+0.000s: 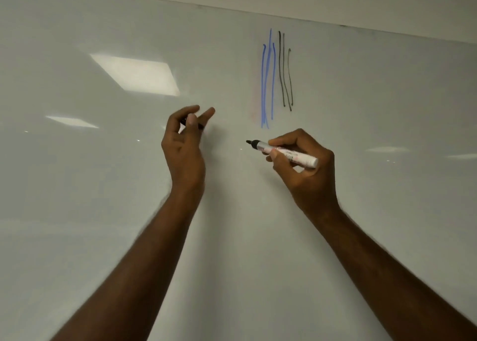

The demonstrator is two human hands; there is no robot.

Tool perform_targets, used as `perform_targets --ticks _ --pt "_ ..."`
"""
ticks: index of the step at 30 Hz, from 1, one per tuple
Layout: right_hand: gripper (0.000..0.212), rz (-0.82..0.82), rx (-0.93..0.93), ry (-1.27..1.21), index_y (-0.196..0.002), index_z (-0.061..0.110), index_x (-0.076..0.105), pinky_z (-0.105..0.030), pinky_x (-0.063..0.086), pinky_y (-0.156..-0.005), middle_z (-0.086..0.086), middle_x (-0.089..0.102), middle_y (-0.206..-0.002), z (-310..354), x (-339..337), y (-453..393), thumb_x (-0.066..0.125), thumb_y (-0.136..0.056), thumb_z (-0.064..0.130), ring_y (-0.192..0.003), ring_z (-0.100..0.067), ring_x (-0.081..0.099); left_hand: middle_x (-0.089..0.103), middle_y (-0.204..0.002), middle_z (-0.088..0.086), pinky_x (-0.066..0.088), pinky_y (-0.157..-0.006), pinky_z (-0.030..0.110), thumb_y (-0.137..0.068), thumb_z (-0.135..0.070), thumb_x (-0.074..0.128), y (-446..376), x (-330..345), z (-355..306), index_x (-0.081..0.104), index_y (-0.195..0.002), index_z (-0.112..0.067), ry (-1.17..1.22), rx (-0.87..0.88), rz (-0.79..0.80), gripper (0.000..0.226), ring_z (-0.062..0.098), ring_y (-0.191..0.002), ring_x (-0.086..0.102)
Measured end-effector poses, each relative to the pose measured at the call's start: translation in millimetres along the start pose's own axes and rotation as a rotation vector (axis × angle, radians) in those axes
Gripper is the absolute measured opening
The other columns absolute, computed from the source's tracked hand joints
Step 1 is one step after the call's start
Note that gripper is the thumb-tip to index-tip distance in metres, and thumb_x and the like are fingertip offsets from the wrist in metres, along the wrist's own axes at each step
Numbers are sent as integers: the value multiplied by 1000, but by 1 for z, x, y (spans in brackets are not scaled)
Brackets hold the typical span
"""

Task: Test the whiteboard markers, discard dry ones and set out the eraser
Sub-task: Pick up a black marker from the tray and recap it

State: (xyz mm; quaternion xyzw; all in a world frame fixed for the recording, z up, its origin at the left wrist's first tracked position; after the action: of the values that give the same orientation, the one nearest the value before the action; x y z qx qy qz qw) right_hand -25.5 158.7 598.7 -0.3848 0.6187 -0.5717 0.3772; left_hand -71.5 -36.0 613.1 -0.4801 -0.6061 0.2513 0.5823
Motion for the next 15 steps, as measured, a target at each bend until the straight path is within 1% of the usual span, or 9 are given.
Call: perform_targets --ticks 1,2,5,7,9,12,15 --pt "9 16 -21 9 -95 5 69 -49 54 -61 -6 72 -85 3 2 8 69 -90 12 -74 -29 70 74 -114 13 44 -111 48 -107 -20 45 8 0 -1 57 -113 -9 59 -62 3 17 21 -115 68" --pt "10 33 -44 18 -97 4 69 -46 55 -62 -5 72 -87 7 4 15 69 -89 10 -75 -26 70 74 -114 14 45 -110 48 -108 -21 44 16 1 -2 55 -110 -10 111 -127 3 16 23 -115 68" --pt "18 50 -130 35 -103 1 70 -32 59 -69 -5 74 -96 17 11 25 67 -91 14 -83 -16 71 76 -110 13 53 -102 44 -108 -23 41 33 7 -6 55 -105 -10 249 -281 12 19 24 -110 71" --pt "24 57 -167 47 -105 0 69 -21 57 -72 -2 72 -99 20 14 25 66 -91 19 -87 -10 69 76 -108 11 56 -96 39 -108 -26 39 40 11 -10 57 -105 -12 313 -345 28 23 24 -108 72" --pt "26 65 -181 62 -106 -1 69 -14 53 -74 3 69 -99 21 15 23 66 -91 21 -88 -5 67 76 -109 11 57 -93 38 -108 -28 37 44 14 -12 58 -106 -12 338 -385 41 27 24 -108 72" --pt "27 77 -186 62 -106 -2 70 -13 53 -73 1 70 -99 17 17 22 66 -90 21 -89 -6 67 75 -113 13 56 -96 40 -108 -31 36 46 18 -15 57 -105 -12 331 -402 79 29 25 -109 72" --pt "29 71 -186 60 -106 -2 69 -14 55 -74 -3 72 -100 14 17 23 66 -90 22 -90 -9 69 75 -113 13 57 -95 39 -108 -32 36 48 20 -18 57 -103 -12 314 -398 110 29 25 -109 71"
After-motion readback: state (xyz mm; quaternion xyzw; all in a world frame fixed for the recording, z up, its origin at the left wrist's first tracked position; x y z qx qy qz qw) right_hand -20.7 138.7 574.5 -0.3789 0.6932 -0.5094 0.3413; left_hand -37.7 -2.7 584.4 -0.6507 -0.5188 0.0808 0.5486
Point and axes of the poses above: each hand's wrist, its own y-axis away from the middle knuckle, its own x-axis out of the palm, z = x × y, the point moved 1 cm from there along -y, towards the middle knuckle
